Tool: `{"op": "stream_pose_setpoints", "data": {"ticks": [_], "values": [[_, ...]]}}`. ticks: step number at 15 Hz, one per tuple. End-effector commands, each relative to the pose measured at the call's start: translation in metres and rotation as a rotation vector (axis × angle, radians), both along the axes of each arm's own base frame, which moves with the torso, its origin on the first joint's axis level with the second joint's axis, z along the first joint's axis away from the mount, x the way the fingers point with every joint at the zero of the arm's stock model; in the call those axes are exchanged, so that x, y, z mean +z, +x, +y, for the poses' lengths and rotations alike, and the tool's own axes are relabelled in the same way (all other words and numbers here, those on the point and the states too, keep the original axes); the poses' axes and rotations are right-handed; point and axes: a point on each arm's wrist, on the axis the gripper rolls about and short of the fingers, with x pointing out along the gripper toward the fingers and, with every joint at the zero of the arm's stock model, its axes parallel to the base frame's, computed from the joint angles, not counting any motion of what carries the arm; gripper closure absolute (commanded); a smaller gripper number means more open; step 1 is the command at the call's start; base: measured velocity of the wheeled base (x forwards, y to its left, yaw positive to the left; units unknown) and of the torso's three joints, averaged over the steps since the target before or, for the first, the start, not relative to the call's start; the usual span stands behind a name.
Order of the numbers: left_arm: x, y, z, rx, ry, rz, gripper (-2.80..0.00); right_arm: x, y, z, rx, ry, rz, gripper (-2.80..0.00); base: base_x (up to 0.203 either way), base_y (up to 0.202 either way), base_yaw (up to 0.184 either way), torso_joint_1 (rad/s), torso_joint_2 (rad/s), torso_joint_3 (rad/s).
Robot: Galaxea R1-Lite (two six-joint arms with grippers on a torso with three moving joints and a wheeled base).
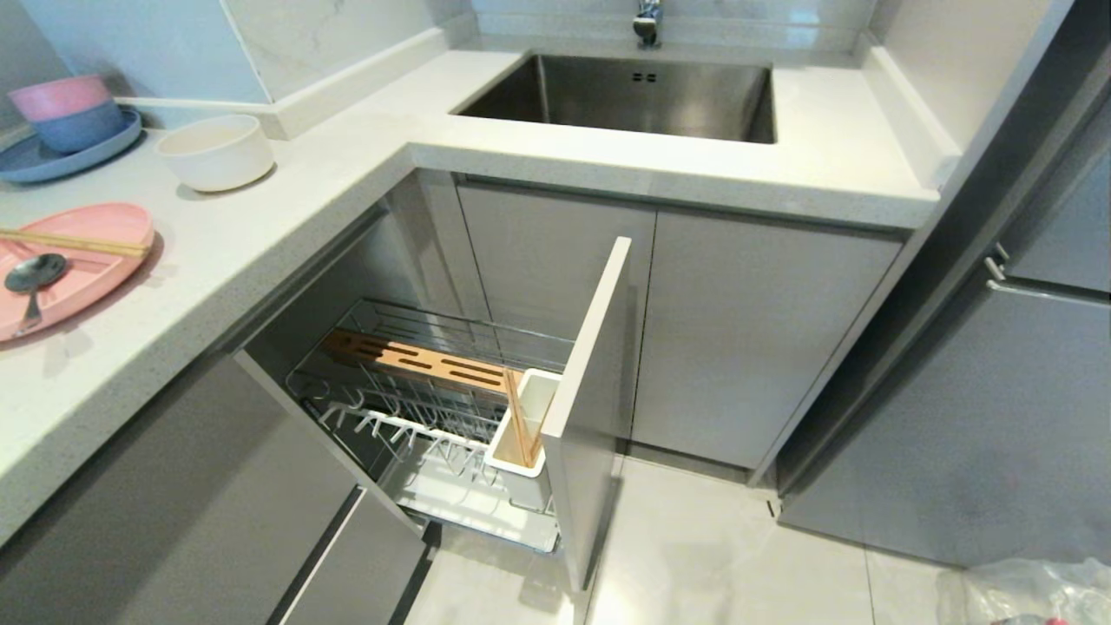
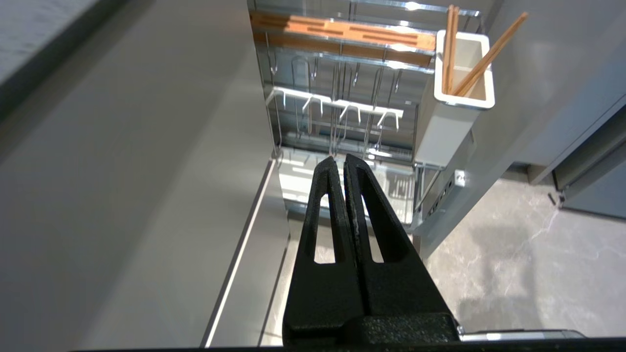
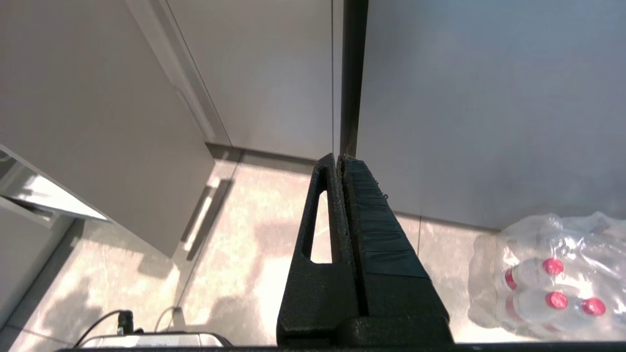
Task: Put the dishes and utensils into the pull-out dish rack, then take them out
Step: Pick up the bowl and place it in the cupboard
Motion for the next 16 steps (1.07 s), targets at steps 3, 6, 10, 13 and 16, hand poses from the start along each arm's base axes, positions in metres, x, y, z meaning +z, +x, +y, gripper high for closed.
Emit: {"op": "stream_pose_setpoints", "data": {"ticks": [3,6,10,13,16], "values": [[0.0,0.0,0.0,0.0,0.0,0.0,0.0,-0.0004,0.0002,0.0,0.0,0.0,0.002,0.0,0.0,0.0,0.0,0.005,0.0,-0.2],[0.0,0.0001,0.0,-0.001,0.0,0.001,0.0,-0.0004,0.0002,0.0,0.0,0.0,0.002,0.0,0.0,0.0,0.0,0.003,0.0,-0.199],[0.0,0.0,0.0,0.0,0.0,0.0,0.0,-0.0004,0.0002,0.0,0.0,0.0,0.002,0.0,0.0,0.0,0.0,0.003,0.0,-0.196],[0.0,0.0,0.0,0.0,0.0,0.0,0.0,-0.0004,0.0002,0.0,0.0,0.0,0.002,0.0,0.0,0.0,0.0,0.001,0.0,-0.204],[0.0,0.0001,0.0,0.0,-0.001,0.001,0.0,-0.0004,0.0002,0.0,0.0,0.0,0.002,0.0,0.0,0.0,0.0,0.002,0.0,-0.121]]}}
